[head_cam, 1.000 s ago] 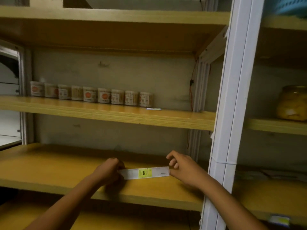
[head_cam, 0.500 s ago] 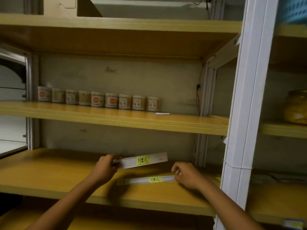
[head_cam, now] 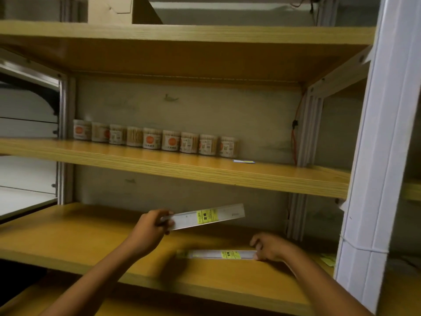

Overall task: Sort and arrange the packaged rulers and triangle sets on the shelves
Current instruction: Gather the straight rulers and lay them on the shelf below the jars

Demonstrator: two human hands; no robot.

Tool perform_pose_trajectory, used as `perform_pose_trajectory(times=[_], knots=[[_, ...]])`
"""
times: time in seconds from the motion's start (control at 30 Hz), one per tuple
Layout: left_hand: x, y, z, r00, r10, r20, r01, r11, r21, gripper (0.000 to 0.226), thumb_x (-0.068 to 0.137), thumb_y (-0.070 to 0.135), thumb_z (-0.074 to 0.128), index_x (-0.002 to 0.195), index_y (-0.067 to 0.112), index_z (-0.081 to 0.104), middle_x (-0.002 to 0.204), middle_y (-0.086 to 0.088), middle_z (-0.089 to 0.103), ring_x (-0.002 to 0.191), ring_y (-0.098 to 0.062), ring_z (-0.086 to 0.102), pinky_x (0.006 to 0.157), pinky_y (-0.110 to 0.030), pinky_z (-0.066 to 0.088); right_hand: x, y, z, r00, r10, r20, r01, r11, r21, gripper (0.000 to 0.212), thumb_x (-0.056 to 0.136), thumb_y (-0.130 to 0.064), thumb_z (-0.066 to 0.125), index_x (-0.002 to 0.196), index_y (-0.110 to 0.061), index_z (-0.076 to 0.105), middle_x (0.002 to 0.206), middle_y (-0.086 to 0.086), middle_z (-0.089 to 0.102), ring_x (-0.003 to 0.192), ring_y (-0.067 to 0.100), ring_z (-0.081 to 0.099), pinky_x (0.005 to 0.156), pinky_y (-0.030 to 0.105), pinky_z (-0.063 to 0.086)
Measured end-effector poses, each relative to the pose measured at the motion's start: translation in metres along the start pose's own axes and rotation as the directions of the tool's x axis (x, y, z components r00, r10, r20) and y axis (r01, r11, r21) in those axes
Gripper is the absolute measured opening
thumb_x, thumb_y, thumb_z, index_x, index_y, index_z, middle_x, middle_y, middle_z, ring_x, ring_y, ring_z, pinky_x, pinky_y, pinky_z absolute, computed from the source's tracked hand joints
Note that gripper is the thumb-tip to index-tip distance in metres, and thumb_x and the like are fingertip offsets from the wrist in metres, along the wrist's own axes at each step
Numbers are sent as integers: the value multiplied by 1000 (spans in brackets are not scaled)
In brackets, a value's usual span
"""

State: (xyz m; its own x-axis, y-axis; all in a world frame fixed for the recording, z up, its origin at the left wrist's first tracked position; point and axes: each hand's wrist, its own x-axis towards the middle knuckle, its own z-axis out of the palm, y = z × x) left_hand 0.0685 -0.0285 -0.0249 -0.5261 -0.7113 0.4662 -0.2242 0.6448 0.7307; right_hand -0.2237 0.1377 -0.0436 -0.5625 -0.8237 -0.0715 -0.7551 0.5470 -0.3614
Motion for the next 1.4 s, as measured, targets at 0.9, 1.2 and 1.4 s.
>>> perform_pose_trajectory(times=[0.9, 1.2, 1.4], knots=[[-84, 65, -4, 988, 126, -90, -136, 984, -116, 15, 88, 16, 65, 102, 20, 69, 91, 4, 69, 72, -7, 60, 65, -30, 50, -153, -2, 11, 835, -184, -519, 321, 928, 187, 12, 87, -26, 69, 97, -34, 68, 96, -17, 66, 89, -3, 58, 70, 18, 53], [-169, 167, 68, 986, 164, -34, -168, 970, -177, 18, 89, 18, 63, 106, 20, 68, 99, 4, 68, 89, -11, 62, 69, -28, 49, -271, 93, -25, 819, -172, -548, 350, 906, 238, 14, 85, -21, 72, 92, -31, 67, 92, -15, 68, 88, -3, 63, 75, 18, 53], [-229, 243, 151, 984, 171, 54, -151, 952, -267, 16, 90, 16, 60, 104, 23, 65, 102, 8, 66, 96, -7, 62, 80, -31, 56, -360, 195, -51, 813, -45, -580, 252, 926, 281, 16, 84, -15, 73, 90, -29, 68, 89, -21, 63, 85, -1, 60, 62, 9, 47]])
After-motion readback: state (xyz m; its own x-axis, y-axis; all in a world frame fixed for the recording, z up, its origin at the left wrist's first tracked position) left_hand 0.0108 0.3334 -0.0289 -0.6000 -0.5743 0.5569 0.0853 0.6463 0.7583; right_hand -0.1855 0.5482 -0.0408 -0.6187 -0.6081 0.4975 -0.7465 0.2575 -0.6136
